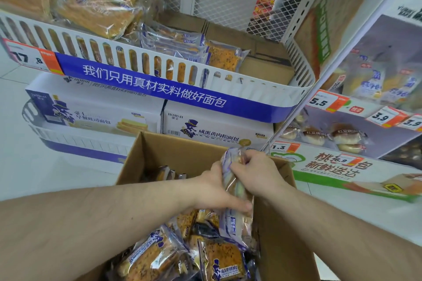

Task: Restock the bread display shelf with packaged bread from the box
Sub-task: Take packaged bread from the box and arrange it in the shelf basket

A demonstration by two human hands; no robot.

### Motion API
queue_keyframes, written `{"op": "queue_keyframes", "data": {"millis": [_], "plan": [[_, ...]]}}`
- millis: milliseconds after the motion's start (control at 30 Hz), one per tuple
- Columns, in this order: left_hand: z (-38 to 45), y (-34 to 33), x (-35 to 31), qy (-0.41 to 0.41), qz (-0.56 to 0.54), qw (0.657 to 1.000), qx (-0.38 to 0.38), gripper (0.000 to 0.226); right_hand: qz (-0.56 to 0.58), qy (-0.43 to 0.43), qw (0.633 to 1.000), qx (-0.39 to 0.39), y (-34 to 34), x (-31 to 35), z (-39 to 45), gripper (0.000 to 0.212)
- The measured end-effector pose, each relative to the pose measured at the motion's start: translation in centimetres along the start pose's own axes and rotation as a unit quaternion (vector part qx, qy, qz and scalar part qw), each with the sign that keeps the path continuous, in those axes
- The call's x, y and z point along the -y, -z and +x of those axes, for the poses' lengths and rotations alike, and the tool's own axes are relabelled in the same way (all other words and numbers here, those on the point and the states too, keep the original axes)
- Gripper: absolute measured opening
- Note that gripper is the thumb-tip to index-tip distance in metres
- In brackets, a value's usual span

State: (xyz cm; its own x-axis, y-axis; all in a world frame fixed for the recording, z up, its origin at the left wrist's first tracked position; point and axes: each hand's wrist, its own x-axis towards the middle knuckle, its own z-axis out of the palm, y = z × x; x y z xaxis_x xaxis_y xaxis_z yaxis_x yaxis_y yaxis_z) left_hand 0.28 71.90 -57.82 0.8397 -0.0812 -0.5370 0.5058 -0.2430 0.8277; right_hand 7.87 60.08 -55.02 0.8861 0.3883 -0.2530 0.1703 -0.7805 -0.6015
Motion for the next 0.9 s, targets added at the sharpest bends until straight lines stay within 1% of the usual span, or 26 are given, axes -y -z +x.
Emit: {"op": "queue_keyframes", "data": {"millis": [33, 67, 100, 133, 167, 200, 267, 333, 367, 400, 467, 500, 533, 567, 600, 633, 700, 733, 767, 833, 867, 900], "plan": [[-0.3, -0.2, -0.2, -0.008, -0.029, 1.0, -0.009, 0.102, 0.048, -0.007, 0.999, 0.002, 0.2, 0.7, -0.6, 0.009], [-0.5, -0.2, -0.2, -0.018, -0.06, 0.998, -0.022, 0.096, 0.105, -0.019, 0.994, 0.013, 0.5, 1.4, -1.1, 0.022], [-0.6, 0.2, -0.3, -0.028, -0.099, 0.994, -0.029, 0.086, 0.169, -0.036, 0.984, 0.032, 0.7, 1.8, -1.4, 0.04], [-0.7, 0.8, -0.2, -0.039, -0.142, 0.989, -0.024, 0.08, 0.231, -0.057, 0.97, 0.052, 1.0, 2.2, -1.8, 0.051], [-0.8, 1.5, -0.3, -0.055, -0.184, 0.981, -0.016, 0.078, 0.286, -0.067, 0.954, 0.065, 1.5, 2.4, -2.2, 0.05], [-1.0, 2.4, -0.3, -0.071, -0.222, 0.973, -0.006, 0.077, 0.329, -0.065, 0.94, 0.068, 2.0, 2.6, -2.5, 0.045], [-1.4, 3.9, -0.5, -0.089, -0.284, 0.955, 0.005, 0.071, 0.354, -0.053, 0.933, 0.03, 2.7, 2.5, -2.9, 0.041], [-1.7, 4.9, -0.9, -0.095, -0.32, 0.943, 0.017, 0.064, 0.315, -0.033, 0.948, -0.013, 3.0, 2.3, -3.1, 0.047], [-1.9, 5.2, -1.3, -0.097, -0.334, 0.937, 0.023, 0.061, 0.292, -0.031, 0.956, -0.019, 3.0, 2.2, -3.2, 0.052], [-2.1, 5.4, -1.6, -0.103, -0.352, 0.93, 0.034, 0.058, 0.281, -0.037, 0.959, -0.008, 2.9, 2.2, -3.5, 0.059], [-2.3, 5.8, -2.1, -0.12, -0.376, 0.917, 0.05, 0.057, 0.309, -0.073, 0.947, 0.057, 2.4, 2.0, -3.9, 0.076], [-2.4, 5.9, -2.3, -0.131, -0.381, 0.914, 0.054, 0.058, 0.323, -0.089, 0.937, 0.097, 2.2, 2.1, -4.1, 0.076], [-2.4, 6.1, -2.3, -0.142, -0.381, 0.912, 0.059, 0.061, 0.33, -0.09, 0.931, 0.129, 2.0, 2.2, -4.3, 0.066], [-2.6, 6.3, -2.4, -0.152, -0.374, 0.913, 0.06, 0.064, 0.329, -0.081, 0.929, 0.145, 1.9, 2.3, -4.4, 0.053], [-2.6, 6.5, -2.4, -0.161, -0.364, 0.916, 0.057, 0.067, 0.322, -0.068, 0.934, 0.141, 1.8, 2.3, -4.4, 0.039], [-2.7, 6.6, -2.5, -0.165, -0.353, 0.92, 0.049, 0.07, 0.311, -0.054, 0.941, 0.121, 1.8, 2.3, -4.3, 0.031], [-2.8, 6.9, -2.3, -0.163, -0.337, 0.927, 0.015, 0.066, 0.293, -0.039, 0.953, 0.068, 1.8, 2.1, -4.1, 0.027], [-2.8, 7.0, -2.2, -0.16, -0.339, 0.927, 0.005, 0.065, 0.303, -0.04, 0.951, 0.043, 1.9, 2.1, -4.1, 0.026], [-2.9, 7.1, -2.2, -0.159, -0.347, 0.924, 0.004, 0.071, 0.334, -0.046, 0.941, 0.026, 2.1, 2.1, -4.0, 0.027], [-2.8, 7.2, -2.2, -0.159, -0.373, 0.914, 0.022, 0.093, 0.418, -0.051, 0.907, 0.013, 2.3, 2.3, -3.8, 0.03], [-2.8, 7.1, -2.2, -0.158, -0.386, 0.908, 0.033, 0.1, 0.438, -0.048, 0.898, 0.008, 2.4, 2.4, -3.6, 0.031], [-2.8, 6.8, -2.4, -0.157, -0.393, 0.905, 0.044, 0.102, 0.443, -0.041, 0.896, 0.003, 2.4, 2.7, -3.5, 0.03]]}}
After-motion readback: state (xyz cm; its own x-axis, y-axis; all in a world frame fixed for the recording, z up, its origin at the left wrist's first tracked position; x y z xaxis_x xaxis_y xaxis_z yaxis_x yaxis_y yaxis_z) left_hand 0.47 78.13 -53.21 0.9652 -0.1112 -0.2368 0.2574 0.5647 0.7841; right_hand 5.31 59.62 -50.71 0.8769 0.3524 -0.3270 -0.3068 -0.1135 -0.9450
